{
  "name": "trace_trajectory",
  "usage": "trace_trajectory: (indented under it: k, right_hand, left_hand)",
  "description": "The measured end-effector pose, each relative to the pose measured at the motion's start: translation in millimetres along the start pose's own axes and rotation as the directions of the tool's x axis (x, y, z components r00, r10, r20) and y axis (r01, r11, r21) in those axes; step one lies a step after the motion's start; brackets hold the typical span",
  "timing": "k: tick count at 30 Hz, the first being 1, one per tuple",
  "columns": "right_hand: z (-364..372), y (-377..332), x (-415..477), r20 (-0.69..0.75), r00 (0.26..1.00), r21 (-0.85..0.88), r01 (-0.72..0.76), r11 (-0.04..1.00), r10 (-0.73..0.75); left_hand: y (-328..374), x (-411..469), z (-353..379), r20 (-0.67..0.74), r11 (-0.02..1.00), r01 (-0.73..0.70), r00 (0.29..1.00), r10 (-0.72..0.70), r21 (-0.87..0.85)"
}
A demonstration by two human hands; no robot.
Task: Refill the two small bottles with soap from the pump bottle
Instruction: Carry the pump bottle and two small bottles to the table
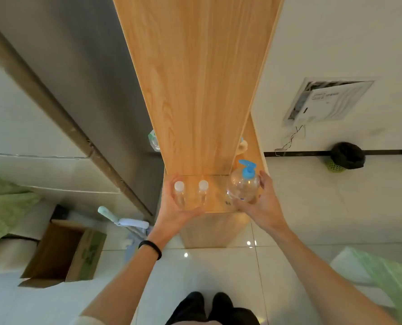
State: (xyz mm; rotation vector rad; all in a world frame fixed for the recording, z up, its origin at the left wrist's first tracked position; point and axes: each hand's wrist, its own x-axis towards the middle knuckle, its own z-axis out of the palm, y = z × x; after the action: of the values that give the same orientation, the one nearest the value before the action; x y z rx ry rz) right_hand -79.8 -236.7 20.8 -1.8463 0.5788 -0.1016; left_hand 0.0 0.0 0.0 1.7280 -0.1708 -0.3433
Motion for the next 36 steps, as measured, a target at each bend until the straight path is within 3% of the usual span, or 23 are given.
trace_trajectory:
  k: [13, 22, 28, 36]
  right_hand:
    - [12.0, 16.1, 22.8, -0.053, 0.998, 0.002, 0.023, 1.0, -0.023]
    - [3.9, 17.3, 26.5, -0.022, 1.0, -0.084, -0.022, 0.996, 0.02]
    - [-8.0, 11.4, -18.8, -0.039, 0.999, 0.121, -0.016, 0.992, 0.02]
    - [-12.9, 26.7, -126.3, 0.057, 0.992, 0.449, -0.126, 0.884, 0.112]
  left_hand:
    - [-9.3, 28.1, 18.4, 0.055, 0.988, 0.103, 0.992, -0.109, 0.113]
    - [9.7, 22.5, 18.7, 0.087, 0.984, 0.172, 0.981, -0.175, 0.032]
    - [31.2, -13.6, 3.0, 0.248, 0.98, 0.191, 0.948, -0.197, 0.048]
    - [36.4, -77.3, -3.9, 0.484, 0.936, 0.351, 0.825, -0.291, -0.036]
